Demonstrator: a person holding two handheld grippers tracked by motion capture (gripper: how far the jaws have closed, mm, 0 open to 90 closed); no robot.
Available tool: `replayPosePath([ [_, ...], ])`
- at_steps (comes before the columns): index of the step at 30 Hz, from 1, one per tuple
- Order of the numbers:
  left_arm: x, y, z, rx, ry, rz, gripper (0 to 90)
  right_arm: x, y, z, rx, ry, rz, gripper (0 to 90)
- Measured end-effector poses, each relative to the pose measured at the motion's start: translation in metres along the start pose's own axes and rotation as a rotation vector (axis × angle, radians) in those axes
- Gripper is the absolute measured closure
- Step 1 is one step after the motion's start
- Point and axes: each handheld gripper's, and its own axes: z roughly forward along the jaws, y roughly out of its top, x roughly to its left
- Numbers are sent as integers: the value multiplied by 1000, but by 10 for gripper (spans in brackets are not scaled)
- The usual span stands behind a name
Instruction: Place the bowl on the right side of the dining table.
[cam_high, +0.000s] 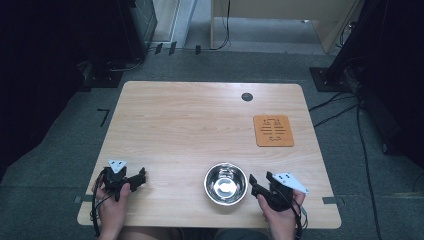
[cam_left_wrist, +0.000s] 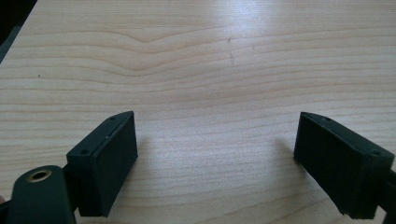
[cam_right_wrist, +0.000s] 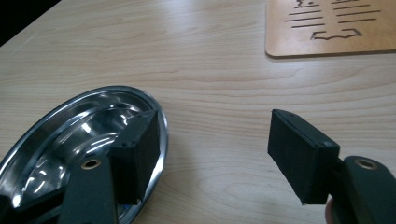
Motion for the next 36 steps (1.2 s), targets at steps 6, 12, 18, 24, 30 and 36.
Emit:
replayPosePath([
  [6,0,0,0,0,0,0,132,7,-4,6,31,20,-6,414],
  [12,0,0,0,0,0,0,132,13,-7,13,63,42,-15,485],
  [18,0,0,0,0,0,0,132,15,-10,21,103,41,2,546],
  [24,0,0,0,0,0,0,132,18,-13,27,141,31,13,562],
  [30,0,0,0,0,0,0,132,19,-14,31,148,76,36,679],
  [36,0,0,0,0,0,0,132,21,-17,34,127,92,16,785],
])
